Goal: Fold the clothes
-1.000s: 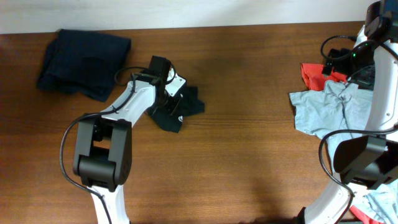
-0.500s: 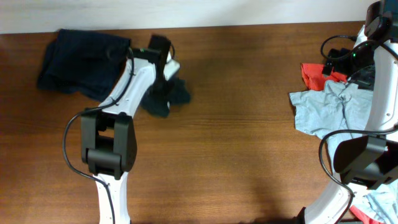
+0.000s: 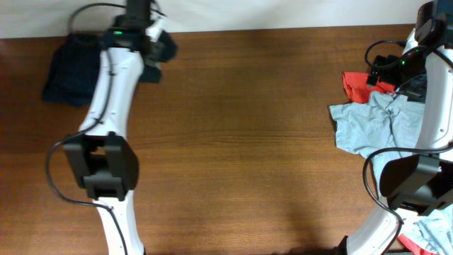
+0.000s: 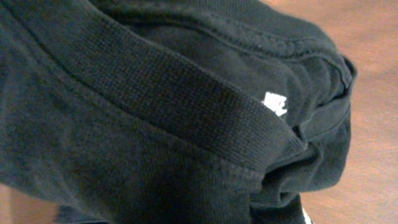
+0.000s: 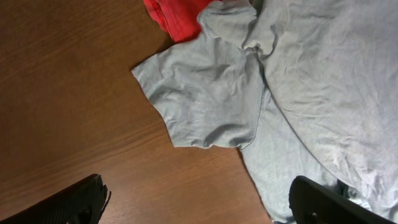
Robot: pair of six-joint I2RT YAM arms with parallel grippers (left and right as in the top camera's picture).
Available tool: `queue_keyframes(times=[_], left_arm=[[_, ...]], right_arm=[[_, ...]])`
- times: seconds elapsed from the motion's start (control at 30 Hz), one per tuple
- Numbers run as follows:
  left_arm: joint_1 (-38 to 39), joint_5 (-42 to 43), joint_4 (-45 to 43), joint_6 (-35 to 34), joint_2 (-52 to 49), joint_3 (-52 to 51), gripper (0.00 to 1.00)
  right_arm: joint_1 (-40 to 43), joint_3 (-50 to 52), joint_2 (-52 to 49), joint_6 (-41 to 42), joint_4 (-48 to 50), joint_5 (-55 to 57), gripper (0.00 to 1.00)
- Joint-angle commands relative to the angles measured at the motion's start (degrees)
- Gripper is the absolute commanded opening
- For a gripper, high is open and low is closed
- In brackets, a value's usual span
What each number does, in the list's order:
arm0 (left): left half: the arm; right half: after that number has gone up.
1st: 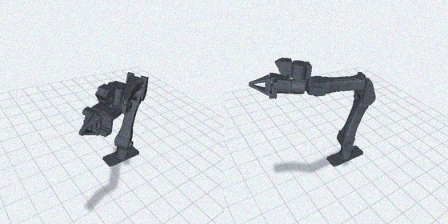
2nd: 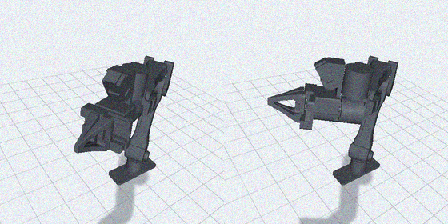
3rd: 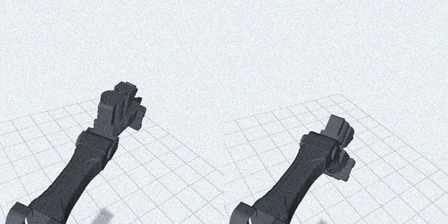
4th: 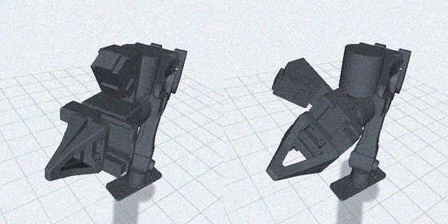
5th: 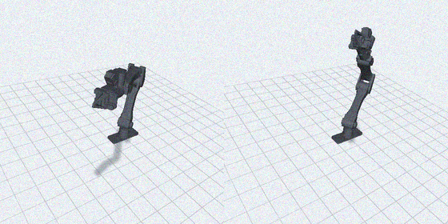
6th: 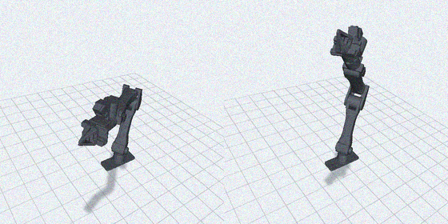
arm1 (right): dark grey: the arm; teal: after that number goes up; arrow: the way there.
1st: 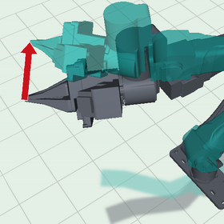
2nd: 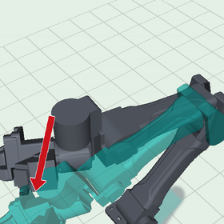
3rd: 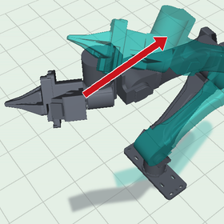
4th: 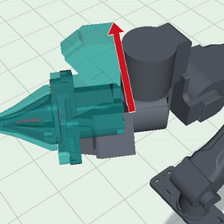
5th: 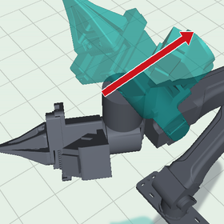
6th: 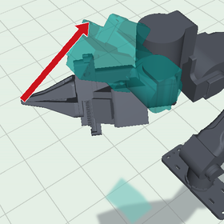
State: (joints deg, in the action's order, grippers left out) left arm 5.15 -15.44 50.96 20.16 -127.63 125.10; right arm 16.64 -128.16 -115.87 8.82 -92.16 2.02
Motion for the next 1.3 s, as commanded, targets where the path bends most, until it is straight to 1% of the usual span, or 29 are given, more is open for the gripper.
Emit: queue_keyframes(times=[0.0, 0.07, 0.2, 0.27, 0.33, 0.47, 0.67, 0.93, 1.0, 1.03, 1.07, 1.1, 1.13, 1.27], left_arm=[[-6.58, 0.31, -3.15, 0.96, 0.46, 1.38, 0.00], [-9.73, 3.34, -4.87, 0.98, 0.46, 1.40, 0.00], [-15.74, 16.17, -7.34, 1.36, -0.70, 1.38, 0.00], [-17.99, 21.18, -8.52, 1.33, -2.08, 1.38, 0.00], [-19.50, 23.89, -9.11, 0.92, -3.80, 1.38, 0.00], [-20.37, 25.14, -10.08, -1.36, -7.13, 1.38, 0.00], [-20.26, 25.81, -11.13, -3.02, -10.10, 1.38, 0.00], [-20.17, 26.10, -13.11, -2.99, -15.10, 1.38, 0.00], [-20.17, 24.68, -13.75, -2.99, -15.82, 1.38, 0.00], [-20.17, 23.82, -13.92, -2.99, -15.93, 1.38, 0.06], [-20.17, 22.56, -14.19, -2.99, -16.00, 1.38, 0.37], [-20.17, 21.46, -14.60, -2.99, -16.00, 1.38, 0.64], [-20.15, 20.57, -15.10, -2.97, -15.91, 1.40, 0.98], [-20.15, 20.17, -14.27, -3.06, -14.69, 3.78, 0.99]], right_arm=[[-0.13, 0.24, 0.15, 0.28, 0.00, -0.07, 0.99], [-0.13, 0.24, 0.15, 0.28, 0.00, -0.07, 0.99], [-0.13, 0.24, 0.15, 0.28, 0.00, -0.07, 0.99], [-0.11, 0.24, 0.15, 0.28, 0.00, -0.07, 0.99], [-0.13, 0.24, 0.15, 0.28, 0.00, -0.07, 0.98], [-0.13, 0.24, 0.15, 0.28, 0.00, -0.07, 0.99], [-0.13, 0.24, 0.15, 0.28, 0.00, -0.07, 0.99], [-0.13, 0.24, 0.15, 0.28, 0.00, -0.07, 0.99], [-0.11, 0.24, 0.15, 0.28, 0.00, -0.07, 0.99], [-0.13, 0.24, 0.15, 0.28, 0.00, -0.07, 0.99], [-0.13, 0.24, 0.15, 0.28, 0.00, -0.07, 0.99], [-0.11, 0.24, 0.15, 0.28, 0.00, -0.07, 0.99], [-0.13, 0.24, 0.15, 0.28, 0.00, -0.07, 0.99], [-0.13, 0.24, 0.15, 0.28, 0.00, -0.07, 0.99]])
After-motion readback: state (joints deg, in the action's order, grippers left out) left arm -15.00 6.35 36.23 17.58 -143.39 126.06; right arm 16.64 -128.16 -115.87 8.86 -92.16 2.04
